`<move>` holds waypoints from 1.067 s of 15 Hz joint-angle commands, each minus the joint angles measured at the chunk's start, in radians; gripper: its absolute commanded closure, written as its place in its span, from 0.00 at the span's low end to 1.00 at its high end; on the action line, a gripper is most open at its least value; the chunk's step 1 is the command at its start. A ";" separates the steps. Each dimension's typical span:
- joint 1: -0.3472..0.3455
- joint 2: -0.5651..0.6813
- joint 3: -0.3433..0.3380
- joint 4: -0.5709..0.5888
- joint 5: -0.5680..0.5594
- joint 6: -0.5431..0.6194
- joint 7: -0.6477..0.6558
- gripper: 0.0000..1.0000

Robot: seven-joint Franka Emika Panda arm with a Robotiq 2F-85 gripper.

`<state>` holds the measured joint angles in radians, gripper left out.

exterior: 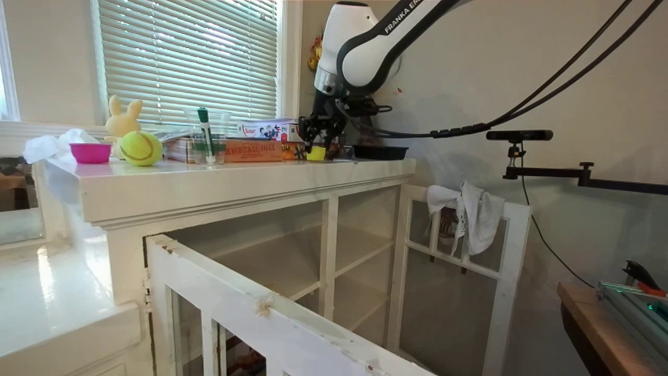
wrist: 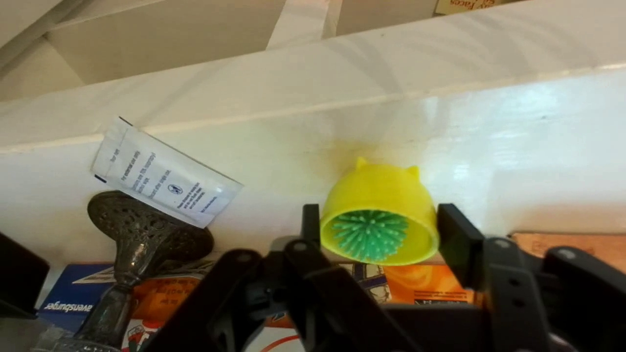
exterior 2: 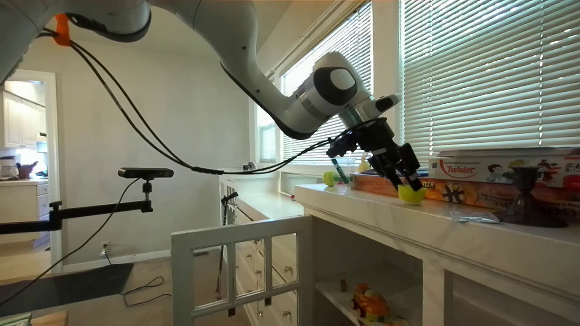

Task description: Place the yellow vessel on top of the cabinet.

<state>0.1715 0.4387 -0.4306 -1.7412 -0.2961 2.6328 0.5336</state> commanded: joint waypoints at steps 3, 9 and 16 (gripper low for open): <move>-0.010 0.022 0.008 0.031 -0.055 -0.015 0.070 0.64; -0.003 -0.027 0.003 0.027 -0.059 -0.019 0.088 0.01; -0.037 -0.188 0.107 0.047 -0.011 -0.072 0.006 0.00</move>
<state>0.1686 0.3318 -0.4041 -1.6857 -0.3221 2.6099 0.5799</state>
